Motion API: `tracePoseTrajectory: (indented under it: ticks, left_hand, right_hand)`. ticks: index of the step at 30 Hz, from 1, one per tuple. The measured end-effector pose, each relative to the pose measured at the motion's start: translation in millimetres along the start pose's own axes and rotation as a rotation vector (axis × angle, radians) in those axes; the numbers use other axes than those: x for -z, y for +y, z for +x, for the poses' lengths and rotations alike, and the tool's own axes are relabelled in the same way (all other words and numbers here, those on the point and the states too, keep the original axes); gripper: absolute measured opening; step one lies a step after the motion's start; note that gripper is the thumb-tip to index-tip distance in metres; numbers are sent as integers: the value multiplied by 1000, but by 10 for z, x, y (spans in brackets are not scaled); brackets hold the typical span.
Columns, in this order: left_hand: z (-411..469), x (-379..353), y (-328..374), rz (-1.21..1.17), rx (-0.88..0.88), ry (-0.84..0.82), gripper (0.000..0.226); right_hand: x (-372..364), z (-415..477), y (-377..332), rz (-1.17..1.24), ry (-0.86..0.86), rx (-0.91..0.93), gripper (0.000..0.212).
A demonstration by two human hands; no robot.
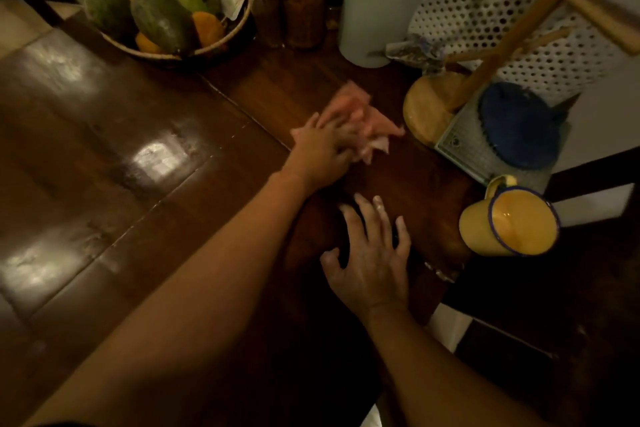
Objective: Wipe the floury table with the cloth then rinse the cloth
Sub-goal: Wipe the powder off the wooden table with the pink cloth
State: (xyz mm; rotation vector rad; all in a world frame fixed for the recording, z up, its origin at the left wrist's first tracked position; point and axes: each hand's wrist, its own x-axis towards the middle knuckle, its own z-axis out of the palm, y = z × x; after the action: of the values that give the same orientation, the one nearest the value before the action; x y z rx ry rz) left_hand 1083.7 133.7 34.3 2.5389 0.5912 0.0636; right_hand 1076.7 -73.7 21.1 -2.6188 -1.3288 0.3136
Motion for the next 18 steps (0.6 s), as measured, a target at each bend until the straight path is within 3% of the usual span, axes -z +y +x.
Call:
tracePoseTrajectory:
  ticks: [3, 7, 10, 12, 13, 15, 18]
  left_hand:
    - [-352, -11, 9, -92, 71, -28, 38]
    - [-1021, 119, -440, -117, 503, 261, 46]
    - [-1405, 88, -375, 8, 636, 261, 57]
    - [-1478, -34, -56, 16, 626, 186, 55]
    - [-1477, -142, 122, 15, 564, 147, 54]
    - [-1440, -361, 528, 31, 385, 63, 57]
    - [-1295, -668, 1150, 74, 253, -102, 60]
  right_hand:
    - [5, -6, 3, -5, -54, 10, 72]
    - [145, 25, -123, 69, -199, -2, 74]
    - [554, 187, -315, 162, -452, 34, 64]
    - [910, 163, -327, 284, -617, 133, 44]
    - [1079, 62, -267, 350, -601, 201, 39]
    - [1378, -239, -39, 427, -413, 280, 36]
    - [1723, -694, 493, 273, -350, 294, 34]
